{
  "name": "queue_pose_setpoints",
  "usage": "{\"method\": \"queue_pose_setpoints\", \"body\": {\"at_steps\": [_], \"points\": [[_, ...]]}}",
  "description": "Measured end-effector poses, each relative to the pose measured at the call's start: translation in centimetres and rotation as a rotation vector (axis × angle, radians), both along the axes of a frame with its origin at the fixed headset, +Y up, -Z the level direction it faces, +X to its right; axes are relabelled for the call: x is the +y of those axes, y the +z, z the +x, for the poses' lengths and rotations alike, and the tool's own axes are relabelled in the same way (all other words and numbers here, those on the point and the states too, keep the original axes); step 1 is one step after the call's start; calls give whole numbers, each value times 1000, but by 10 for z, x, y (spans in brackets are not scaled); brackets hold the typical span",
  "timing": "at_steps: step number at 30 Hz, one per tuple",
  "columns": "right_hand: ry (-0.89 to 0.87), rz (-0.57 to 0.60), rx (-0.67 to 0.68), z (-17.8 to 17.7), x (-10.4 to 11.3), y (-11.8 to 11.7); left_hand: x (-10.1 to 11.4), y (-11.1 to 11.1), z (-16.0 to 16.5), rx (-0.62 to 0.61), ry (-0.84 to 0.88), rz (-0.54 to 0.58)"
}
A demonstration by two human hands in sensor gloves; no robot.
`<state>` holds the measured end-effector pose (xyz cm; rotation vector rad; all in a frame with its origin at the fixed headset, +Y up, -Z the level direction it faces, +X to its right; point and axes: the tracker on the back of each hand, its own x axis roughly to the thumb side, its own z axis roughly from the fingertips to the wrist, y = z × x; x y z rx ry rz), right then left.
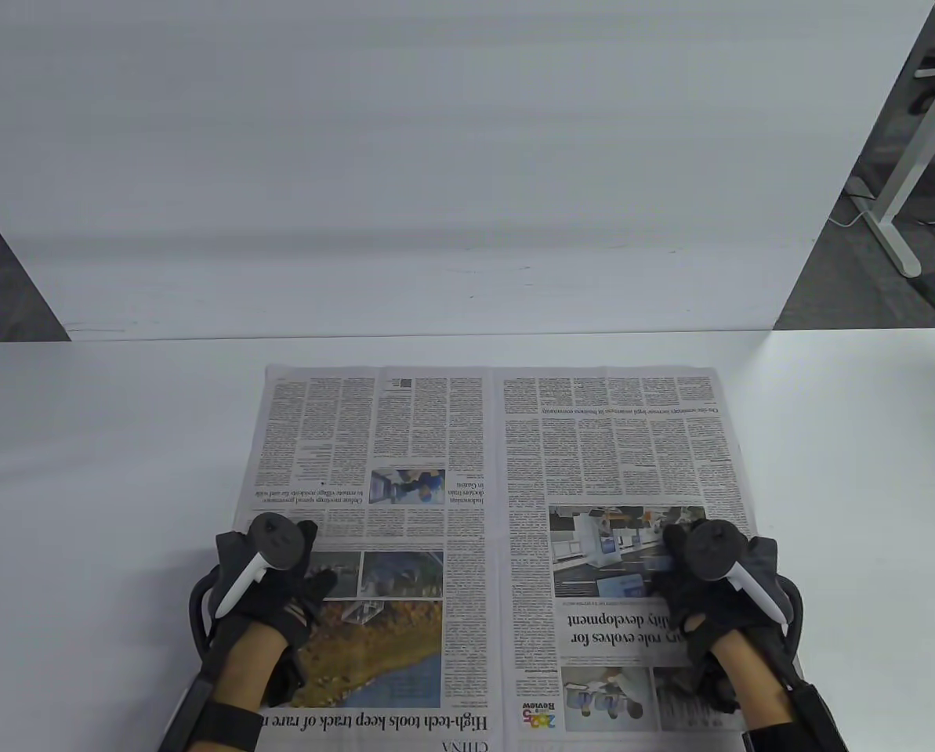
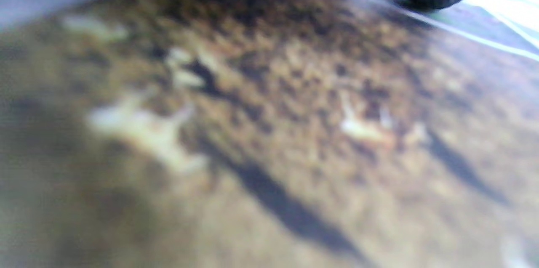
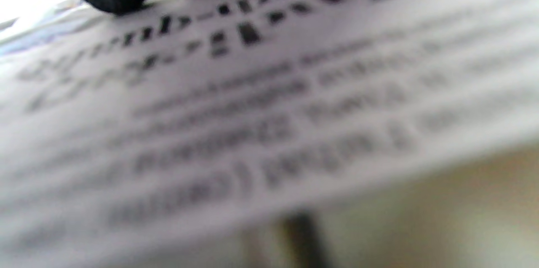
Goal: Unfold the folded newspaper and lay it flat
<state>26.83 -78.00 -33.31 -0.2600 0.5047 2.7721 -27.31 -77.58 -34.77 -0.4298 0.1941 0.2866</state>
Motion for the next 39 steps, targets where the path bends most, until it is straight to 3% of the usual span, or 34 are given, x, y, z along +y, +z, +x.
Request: {"method": "queue_pose_setpoints", "body": {"at_steps": [5,8,12,21,31,35,39], "points": [[-80,63,84,-20,29,13,29,14,19,-92,41,69],[-58,65,107,-37,45,22,41,23,38,-151,6,-40],[-18,-24,103,-41,37,24,35,27,46,-176,-28,-158],[-51,-16,93,-36,19,12,25,15,46,-153,-28,-65],[-48,5,78,-38,16,5,21,7,47,-137,-11,-35],[-45,53,78,-41,26,8,26,10,48,-147,-4,26],[-16,184,90,-53,42,14,37,13,55,-152,15,160]]}}
